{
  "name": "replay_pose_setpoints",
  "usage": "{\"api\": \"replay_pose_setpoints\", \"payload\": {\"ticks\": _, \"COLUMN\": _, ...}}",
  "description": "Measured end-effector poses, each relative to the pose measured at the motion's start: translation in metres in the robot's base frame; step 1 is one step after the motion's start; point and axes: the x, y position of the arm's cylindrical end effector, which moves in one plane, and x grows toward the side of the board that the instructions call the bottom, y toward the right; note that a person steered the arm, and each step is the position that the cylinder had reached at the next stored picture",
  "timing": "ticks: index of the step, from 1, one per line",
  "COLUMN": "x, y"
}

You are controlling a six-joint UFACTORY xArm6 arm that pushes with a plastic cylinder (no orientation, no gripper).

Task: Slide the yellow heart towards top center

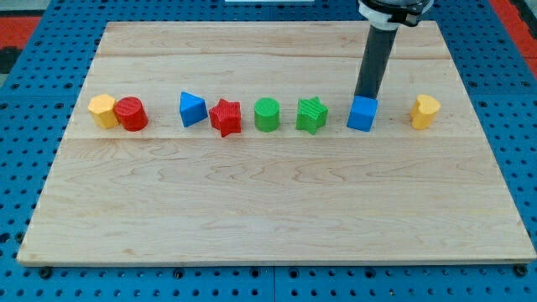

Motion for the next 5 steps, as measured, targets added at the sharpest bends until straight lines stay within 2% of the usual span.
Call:
{"api": "replay_pose_setpoints", "payload": {"ticks": 3, "x": -0.008, "y": 0.006}}
{"api": "replay_pose_setpoints", "payload": {"ticks": 4, "x": -0.029, "y": 0.028}}
{"api": "replay_pose_setpoints", "payload": {"ticks": 5, "x": -0.038, "y": 0.096}}
